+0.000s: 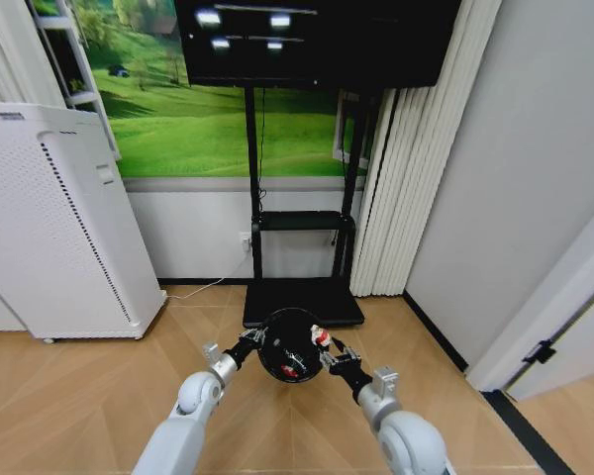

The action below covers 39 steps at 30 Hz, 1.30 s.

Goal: Pick up the trash bin and place the garbage on the floor into it.

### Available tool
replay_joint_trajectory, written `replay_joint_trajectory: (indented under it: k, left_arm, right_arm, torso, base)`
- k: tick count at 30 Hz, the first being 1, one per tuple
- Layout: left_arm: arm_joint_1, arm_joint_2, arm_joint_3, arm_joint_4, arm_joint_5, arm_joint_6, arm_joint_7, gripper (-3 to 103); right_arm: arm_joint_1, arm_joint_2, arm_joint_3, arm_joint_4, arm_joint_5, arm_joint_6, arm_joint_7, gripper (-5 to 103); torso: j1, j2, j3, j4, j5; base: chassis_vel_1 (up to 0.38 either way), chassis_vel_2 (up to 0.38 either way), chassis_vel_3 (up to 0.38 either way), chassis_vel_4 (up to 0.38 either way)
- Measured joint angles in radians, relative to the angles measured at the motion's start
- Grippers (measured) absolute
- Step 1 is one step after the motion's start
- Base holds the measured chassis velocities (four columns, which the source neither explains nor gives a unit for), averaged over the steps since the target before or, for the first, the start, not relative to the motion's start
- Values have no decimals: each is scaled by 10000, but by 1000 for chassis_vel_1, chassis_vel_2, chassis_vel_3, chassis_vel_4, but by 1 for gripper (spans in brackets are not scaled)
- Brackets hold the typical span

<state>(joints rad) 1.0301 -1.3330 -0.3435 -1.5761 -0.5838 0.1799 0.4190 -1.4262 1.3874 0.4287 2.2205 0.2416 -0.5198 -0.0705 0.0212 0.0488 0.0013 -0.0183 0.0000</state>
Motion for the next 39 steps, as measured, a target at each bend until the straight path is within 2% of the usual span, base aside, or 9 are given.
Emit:
replay_joint_trajectory:
  k: [3, 10, 18, 21, 23, 26, 31, 39]
  left_arm:
    - [-66, -21, 4, 49, -28, -11, 25, 7]
    - [94, 112, -138, -188, 6, -50, -1, 7]
    - [614, 492, -610, -722, 832, -316, -35, 7]
    - [1168, 726, -1110, -1562, 983, -387, -135, 7]
    - [1316, 785, -1215, -1745, 1020, -408, -146, 7]
    - [1857, 914, -1550, -2362, 1029, -477, -219, 7]
    - [2532, 928, -1959, -3006, 1094, -619, -267, 7]
    - [3104, 867, -2443, -3656, 1081, -725, -459, 7]
  right_arm:
    - [-15, 3, 17, 135, 44, -104, 22, 84]
    - [202, 61, 430, 141, 417, -91, 481, 99]
    - [409, 109, 817, -301, 417, 702, 1415, 100]
    - [703, 115, 1062, -1158, -79, 1207, 1865, 100]
    - [768, 93, 1114, -1358, -187, 1289, 1893, 100]
    - [1021, -73, 1249, -2336, -716, 1802, 1870, 100]
    - [1214, -392, 1243, -3235, -902, 2326, 1602, 100]
    - [1295, -629, 1209, -3780, -916, 2568, 1487, 100]
  torso:
    - [0, 0, 0, -1, 0]
    - [0, 0, 0, -1, 0]
    - [0, 0, 0, 0, -1]
    - [0, 0, 0, 0, 1]
    - [0, 0, 0, 1, 1]
    - [0, 0, 0, 1, 3]
    - [0, 0, 0, 0, 2]
    - [0, 0, 0, 0, -1]
  base:
    - [0, 0, 0, 0]
    - [0, 0, 0, 0]
    - [0, 0, 0, 0]
    - [0, 0, 0, 0]
    - [0, 0, 0, 0]
    - [0, 0, 0, 0]
    - [0, 0, 0, 0]
    - [0, 0, 0, 0]
